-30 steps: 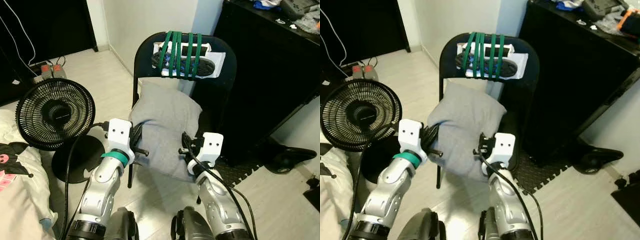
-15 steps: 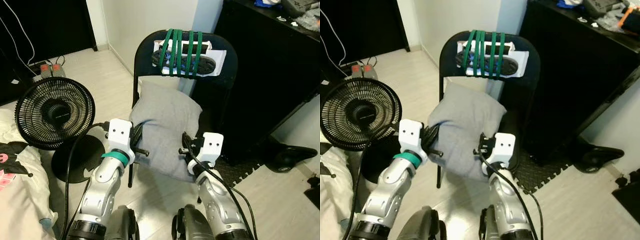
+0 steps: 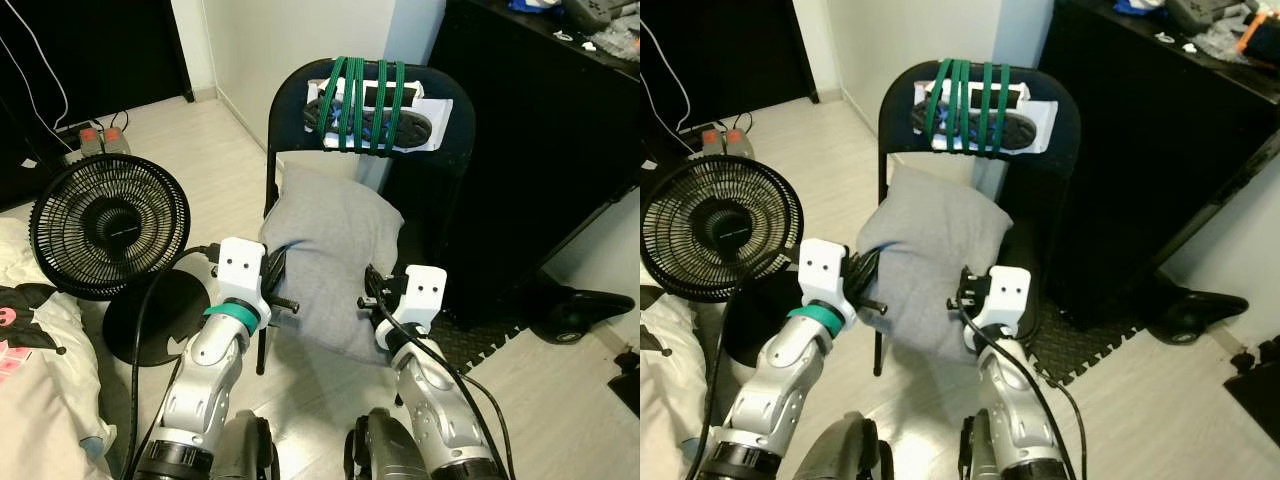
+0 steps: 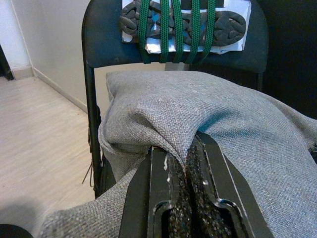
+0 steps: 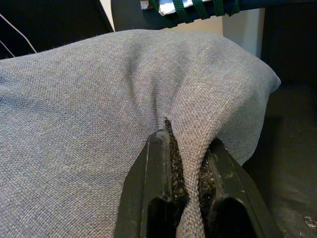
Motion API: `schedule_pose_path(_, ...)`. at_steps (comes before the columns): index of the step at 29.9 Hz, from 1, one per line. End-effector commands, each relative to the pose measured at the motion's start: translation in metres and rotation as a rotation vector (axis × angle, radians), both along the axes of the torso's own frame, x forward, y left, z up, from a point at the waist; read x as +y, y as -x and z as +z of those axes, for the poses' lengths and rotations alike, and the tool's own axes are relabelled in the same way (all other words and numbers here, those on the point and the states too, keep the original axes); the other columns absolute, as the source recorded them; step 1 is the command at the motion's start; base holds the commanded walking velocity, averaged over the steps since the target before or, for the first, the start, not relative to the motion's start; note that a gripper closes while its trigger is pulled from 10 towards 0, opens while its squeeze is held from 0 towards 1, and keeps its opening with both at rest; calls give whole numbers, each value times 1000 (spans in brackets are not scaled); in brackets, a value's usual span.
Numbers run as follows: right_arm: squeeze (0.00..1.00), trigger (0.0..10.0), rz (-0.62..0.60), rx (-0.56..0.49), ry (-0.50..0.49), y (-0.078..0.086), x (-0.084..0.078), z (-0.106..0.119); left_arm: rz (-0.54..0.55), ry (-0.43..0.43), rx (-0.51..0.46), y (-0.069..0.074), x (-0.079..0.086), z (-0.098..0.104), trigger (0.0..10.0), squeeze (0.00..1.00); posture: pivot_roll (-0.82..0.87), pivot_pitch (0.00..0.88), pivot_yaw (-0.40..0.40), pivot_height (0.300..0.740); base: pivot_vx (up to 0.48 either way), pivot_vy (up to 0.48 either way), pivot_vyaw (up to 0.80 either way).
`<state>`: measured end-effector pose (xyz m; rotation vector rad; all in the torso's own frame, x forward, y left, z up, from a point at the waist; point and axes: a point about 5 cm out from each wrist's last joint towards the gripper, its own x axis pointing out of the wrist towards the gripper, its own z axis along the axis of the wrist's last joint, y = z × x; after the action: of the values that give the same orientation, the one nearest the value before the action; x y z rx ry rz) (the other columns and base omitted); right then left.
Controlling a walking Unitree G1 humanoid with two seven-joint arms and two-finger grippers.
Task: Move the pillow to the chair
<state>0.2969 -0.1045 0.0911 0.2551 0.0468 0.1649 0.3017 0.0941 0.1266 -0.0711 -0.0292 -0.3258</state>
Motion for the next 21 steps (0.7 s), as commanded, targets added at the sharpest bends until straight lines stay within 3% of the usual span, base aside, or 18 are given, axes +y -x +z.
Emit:
schedule_pose_path(1, 0, 10000, 17, 0, -20, 2, 7, 1, -9, 6, -17, 1, -3, 2, 10000, 0, -29, 85, 59, 660, 0, 0, 0)
schedule_pose_path(14, 0, 10000, 15, -1, -19, 3, 8, 1, -12, 4, -16, 1, -3, 2, 10000, 0, -29, 87, 63, 708, 0, 0, 0)
schedule_pose_path(21, 0, 10000, 16, -3, -7, 2, 7, 0, -9, 4, -14, 1, -3, 1, 10000, 0, -29, 88, 61, 708, 0, 0, 0)
